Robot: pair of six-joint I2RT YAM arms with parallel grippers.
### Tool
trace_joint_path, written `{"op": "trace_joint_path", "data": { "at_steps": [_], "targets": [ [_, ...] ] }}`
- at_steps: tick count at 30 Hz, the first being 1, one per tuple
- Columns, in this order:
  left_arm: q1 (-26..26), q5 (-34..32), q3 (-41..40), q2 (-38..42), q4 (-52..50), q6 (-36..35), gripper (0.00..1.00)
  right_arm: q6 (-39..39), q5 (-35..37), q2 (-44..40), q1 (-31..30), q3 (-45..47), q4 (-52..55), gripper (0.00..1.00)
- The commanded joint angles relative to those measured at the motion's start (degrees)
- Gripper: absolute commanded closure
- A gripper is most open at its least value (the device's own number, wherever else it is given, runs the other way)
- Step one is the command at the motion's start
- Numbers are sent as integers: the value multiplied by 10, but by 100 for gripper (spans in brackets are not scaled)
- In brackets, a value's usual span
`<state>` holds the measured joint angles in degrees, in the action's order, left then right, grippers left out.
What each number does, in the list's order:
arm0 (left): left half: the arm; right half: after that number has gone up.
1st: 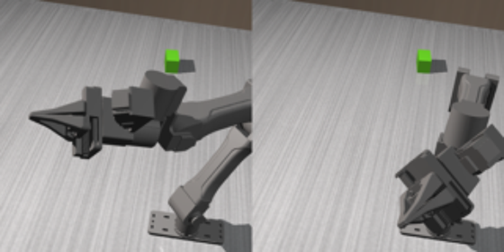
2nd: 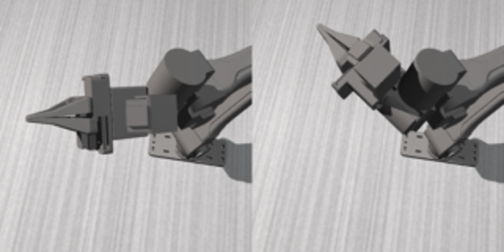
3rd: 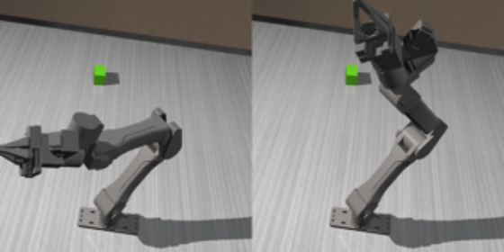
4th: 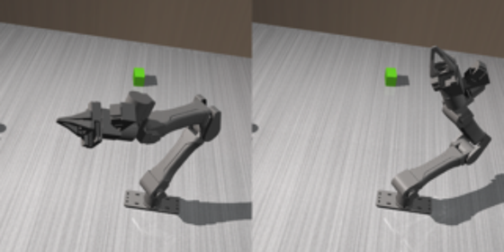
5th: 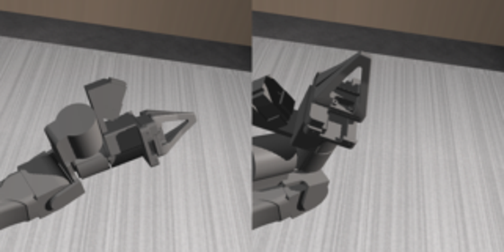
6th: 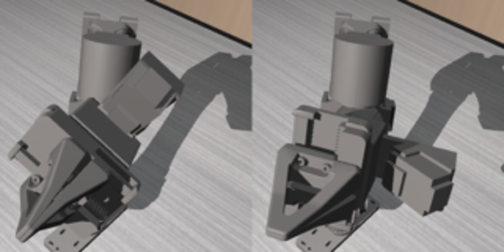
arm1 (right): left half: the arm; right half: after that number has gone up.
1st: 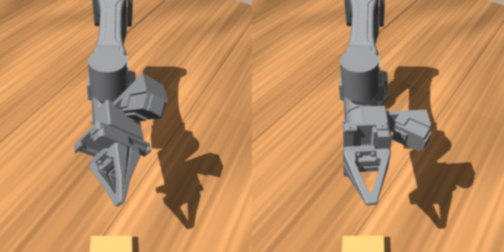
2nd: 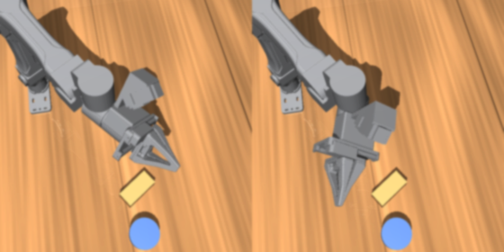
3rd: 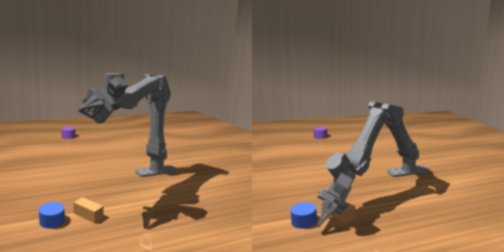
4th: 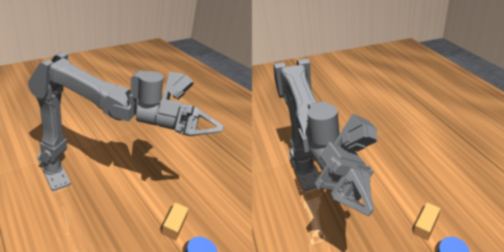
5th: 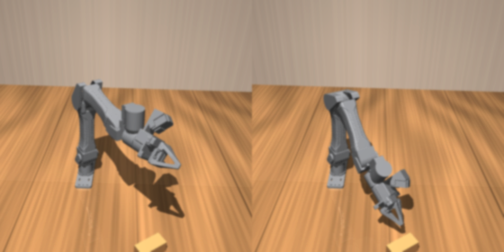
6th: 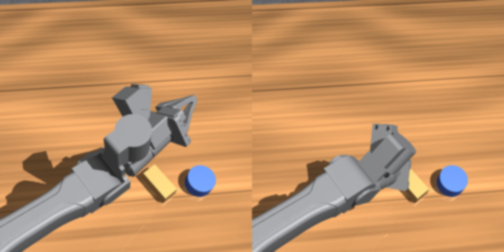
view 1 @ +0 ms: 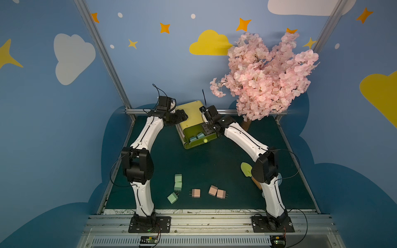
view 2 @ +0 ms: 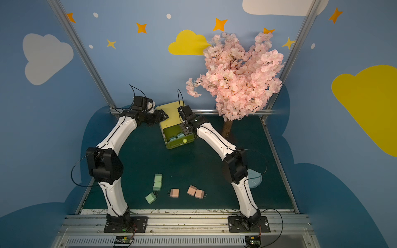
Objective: Place the plugs into the drawer by color
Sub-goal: Place the plug in the drawer.
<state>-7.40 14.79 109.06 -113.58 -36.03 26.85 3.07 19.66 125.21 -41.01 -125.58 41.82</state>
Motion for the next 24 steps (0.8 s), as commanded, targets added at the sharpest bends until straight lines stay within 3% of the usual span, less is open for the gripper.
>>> {"op": "trace_joint_path", "data": {
  "at_steps": [1, 5, 10, 16, 20, 24],
  "targets": [
    [6, -5, 9, -11, -19, -13, 19, 12, 0, -47, -1, -23, -2, 34],
    [8, -5, 10, -10, -18, -10, 19, 0, -8, -123, -18, 24, -15, 37],
    [8, -1, 9, -7, -18, -5, 19, 23, -32, -268, -47, 257, -187, 36],
    [9, 1, 6, -6, -22, -11, 19, -40, -90, -410, -74, 517, -365, 37],
    [9, 7, 8, -6, -23, -9, 19, -73, -93, -443, -87, 635, -451, 38],
    [9, 9, 10, -4, -22, -9, 19, -73, -75, -424, -90, 703, -536, 42]
  ]
}}
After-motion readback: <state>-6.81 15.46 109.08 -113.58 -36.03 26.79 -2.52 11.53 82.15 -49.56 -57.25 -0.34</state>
